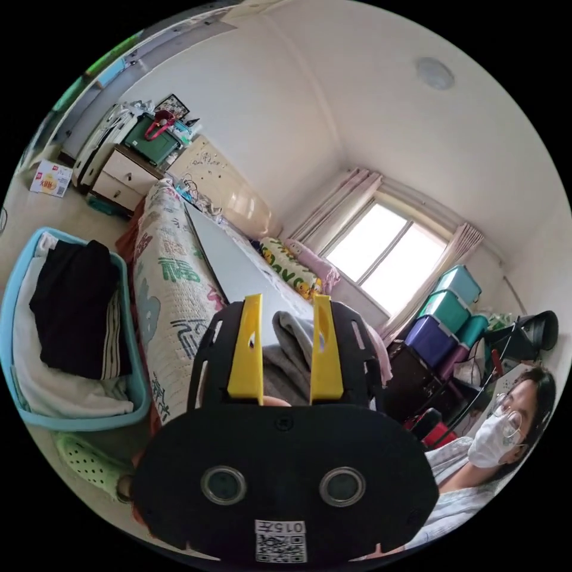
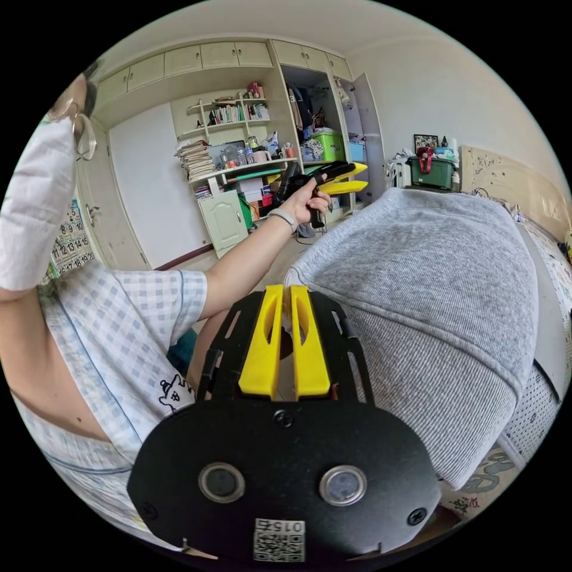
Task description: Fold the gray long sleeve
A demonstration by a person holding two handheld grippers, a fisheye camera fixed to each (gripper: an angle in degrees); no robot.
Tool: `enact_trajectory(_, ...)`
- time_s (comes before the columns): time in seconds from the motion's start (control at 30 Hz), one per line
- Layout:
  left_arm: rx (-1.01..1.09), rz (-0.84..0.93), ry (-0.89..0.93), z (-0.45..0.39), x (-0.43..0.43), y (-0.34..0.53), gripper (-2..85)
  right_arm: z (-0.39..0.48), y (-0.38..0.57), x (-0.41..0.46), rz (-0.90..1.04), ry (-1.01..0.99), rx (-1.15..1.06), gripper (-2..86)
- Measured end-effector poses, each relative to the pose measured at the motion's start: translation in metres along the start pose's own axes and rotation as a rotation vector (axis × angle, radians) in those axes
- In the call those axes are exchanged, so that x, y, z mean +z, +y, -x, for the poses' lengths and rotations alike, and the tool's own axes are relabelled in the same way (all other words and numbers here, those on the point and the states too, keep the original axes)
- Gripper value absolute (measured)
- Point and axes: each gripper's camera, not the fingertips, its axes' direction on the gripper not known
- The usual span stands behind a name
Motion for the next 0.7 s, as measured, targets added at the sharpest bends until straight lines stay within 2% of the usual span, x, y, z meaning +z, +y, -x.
enact_trajectory(0.17,0.016,0.202,0.001,-0.069,0.093,0.036,14.8,0.011,-0.012,0.01,0.021,0.045,-0.034,1.5)
enact_trajectory(0.27,0.09,0.353,-0.085,-0.111,0.15,0.066,9.8,0.016,-0.016,0.011,0.012,0.057,-0.033,1.7)
enact_trajectory(0.57,0.269,0.215,-0.17,-0.251,0.115,0.114,2.6,0.036,-0.047,-0.001,-0.068,-0.044,-0.087,1.8)
enact_trajectory(0.7,0.327,0.243,-0.296,-0.293,0.106,0.139,2.0,0.047,-0.063,0.029,0.017,-0.028,-0.124,1.5)
